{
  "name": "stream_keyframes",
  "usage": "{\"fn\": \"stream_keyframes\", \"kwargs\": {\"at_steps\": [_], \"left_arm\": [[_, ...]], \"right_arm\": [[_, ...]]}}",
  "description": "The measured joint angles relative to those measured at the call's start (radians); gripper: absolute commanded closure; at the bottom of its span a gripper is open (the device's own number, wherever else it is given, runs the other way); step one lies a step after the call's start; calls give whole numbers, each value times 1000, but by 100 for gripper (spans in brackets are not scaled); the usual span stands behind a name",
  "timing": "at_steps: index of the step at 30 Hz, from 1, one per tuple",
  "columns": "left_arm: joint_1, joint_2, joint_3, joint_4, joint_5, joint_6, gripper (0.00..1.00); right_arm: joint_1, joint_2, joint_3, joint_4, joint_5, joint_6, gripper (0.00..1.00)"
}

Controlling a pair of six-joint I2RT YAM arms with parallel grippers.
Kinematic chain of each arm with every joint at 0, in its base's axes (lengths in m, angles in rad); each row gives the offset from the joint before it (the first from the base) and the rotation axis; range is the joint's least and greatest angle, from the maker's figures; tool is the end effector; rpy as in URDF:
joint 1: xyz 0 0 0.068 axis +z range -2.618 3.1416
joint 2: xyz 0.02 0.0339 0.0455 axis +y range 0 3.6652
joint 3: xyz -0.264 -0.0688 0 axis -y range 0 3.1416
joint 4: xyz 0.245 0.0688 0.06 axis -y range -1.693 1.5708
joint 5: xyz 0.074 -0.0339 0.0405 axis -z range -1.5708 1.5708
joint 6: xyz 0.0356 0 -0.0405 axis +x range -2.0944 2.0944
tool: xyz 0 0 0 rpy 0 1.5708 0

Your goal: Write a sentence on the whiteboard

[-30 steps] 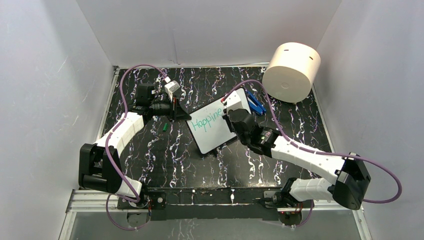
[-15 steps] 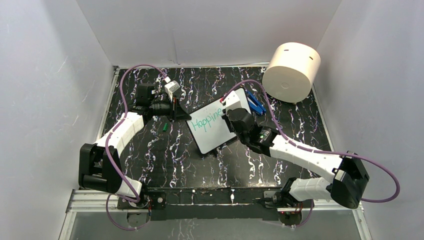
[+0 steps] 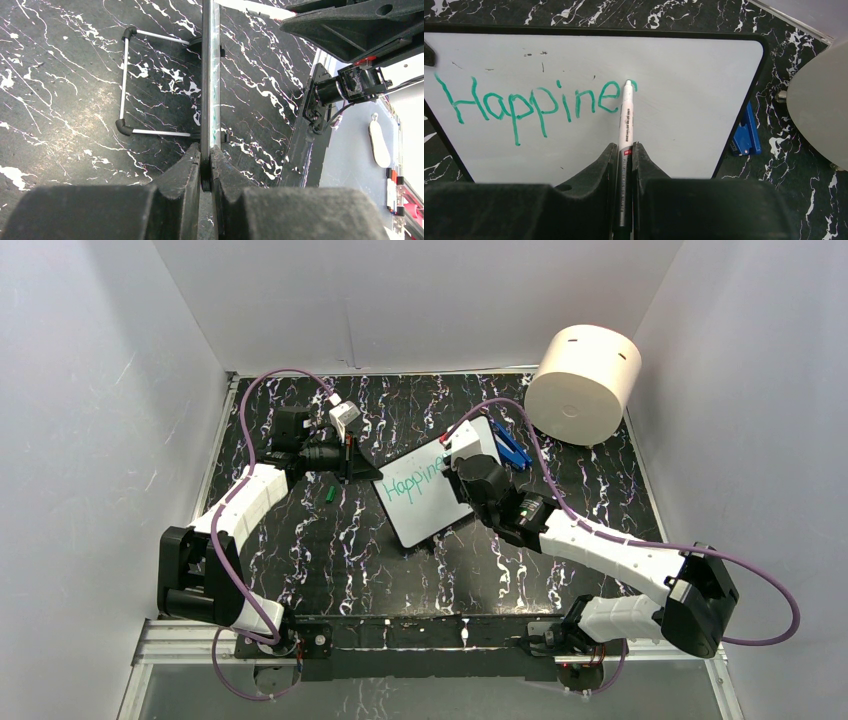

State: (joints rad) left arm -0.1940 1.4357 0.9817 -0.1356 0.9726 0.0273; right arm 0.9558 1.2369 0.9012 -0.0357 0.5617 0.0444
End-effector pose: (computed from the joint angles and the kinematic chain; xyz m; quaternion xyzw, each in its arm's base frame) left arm 0.2976 -0.0885 0.2693 0.3050 0.7507 -0.4455 0.3808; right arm 0.1780 0.2191 0.3011 -0.2086 0.7811 0.0592 0.5856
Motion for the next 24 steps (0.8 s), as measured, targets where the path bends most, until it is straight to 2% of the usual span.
{"fn": "stream_keyframes", "kwargs": {"at_steps": [24], "left_arm": [[0,1,1,-1,-3,3,100]], "right_arm": [[0,-1,0,-93,12,13,100]]}}
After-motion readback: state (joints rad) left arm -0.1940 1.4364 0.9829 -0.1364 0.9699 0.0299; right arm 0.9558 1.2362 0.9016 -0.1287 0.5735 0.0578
